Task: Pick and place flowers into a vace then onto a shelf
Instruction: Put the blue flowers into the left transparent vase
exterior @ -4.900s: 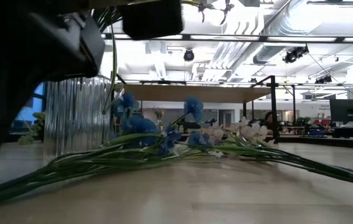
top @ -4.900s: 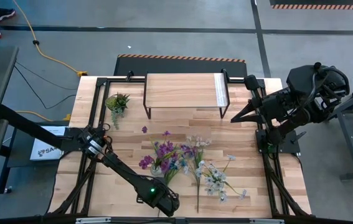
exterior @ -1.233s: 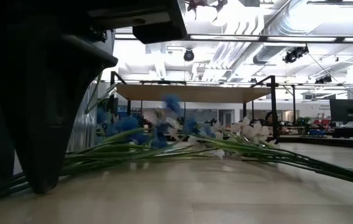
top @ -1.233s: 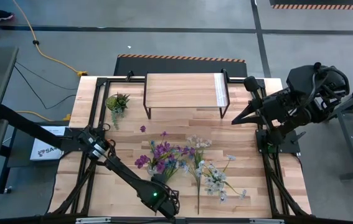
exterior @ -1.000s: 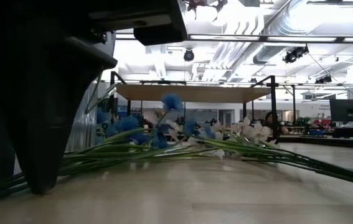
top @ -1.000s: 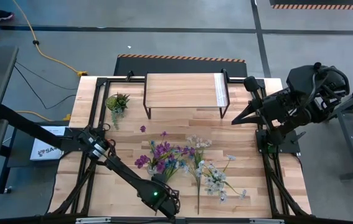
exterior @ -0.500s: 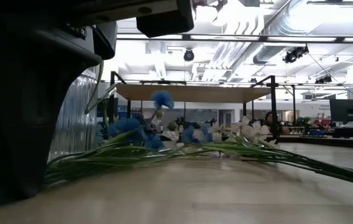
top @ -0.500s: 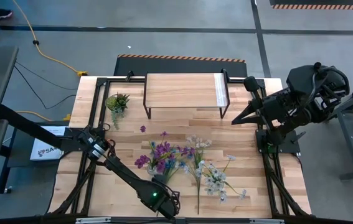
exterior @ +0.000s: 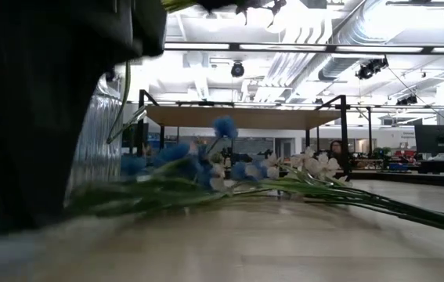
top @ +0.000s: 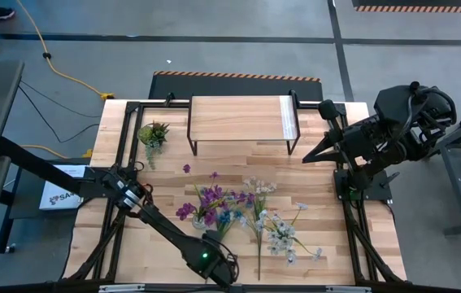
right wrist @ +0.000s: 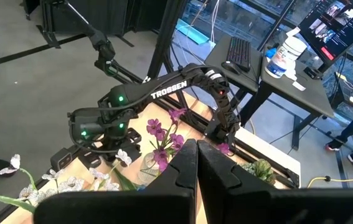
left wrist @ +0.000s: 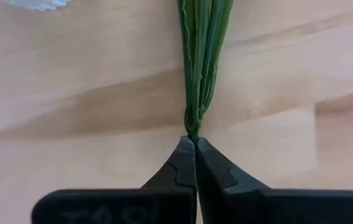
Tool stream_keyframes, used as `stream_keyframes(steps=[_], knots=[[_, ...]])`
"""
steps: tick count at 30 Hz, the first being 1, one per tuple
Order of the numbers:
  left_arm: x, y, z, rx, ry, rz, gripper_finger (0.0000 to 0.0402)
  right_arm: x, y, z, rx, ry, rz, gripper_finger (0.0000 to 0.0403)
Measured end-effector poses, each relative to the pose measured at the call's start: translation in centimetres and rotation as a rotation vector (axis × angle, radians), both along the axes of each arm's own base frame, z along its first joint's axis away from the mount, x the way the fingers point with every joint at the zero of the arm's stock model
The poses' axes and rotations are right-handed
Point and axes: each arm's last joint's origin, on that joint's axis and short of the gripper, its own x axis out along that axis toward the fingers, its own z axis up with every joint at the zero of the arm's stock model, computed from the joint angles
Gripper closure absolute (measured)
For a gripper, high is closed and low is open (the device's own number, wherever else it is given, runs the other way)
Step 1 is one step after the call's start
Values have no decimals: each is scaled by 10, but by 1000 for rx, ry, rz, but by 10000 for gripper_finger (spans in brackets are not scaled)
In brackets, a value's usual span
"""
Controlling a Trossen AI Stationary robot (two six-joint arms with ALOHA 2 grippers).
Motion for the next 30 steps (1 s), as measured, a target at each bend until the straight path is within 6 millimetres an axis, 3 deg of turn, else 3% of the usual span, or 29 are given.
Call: stream_keyframes(steps=[11, 19, 30], knots=[[-1, -5, 40, -22, 23, -63, 372, 0, 0, 0, 0, 0, 0, 402], [-13, -11, 65, -9, 52, -48, 372, 0, 0, 0, 0, 0, -1, 402], [-13, -14, 70, -91, 84, -48, 373, 0, 0, 0, 0, 0, -1, 402]])
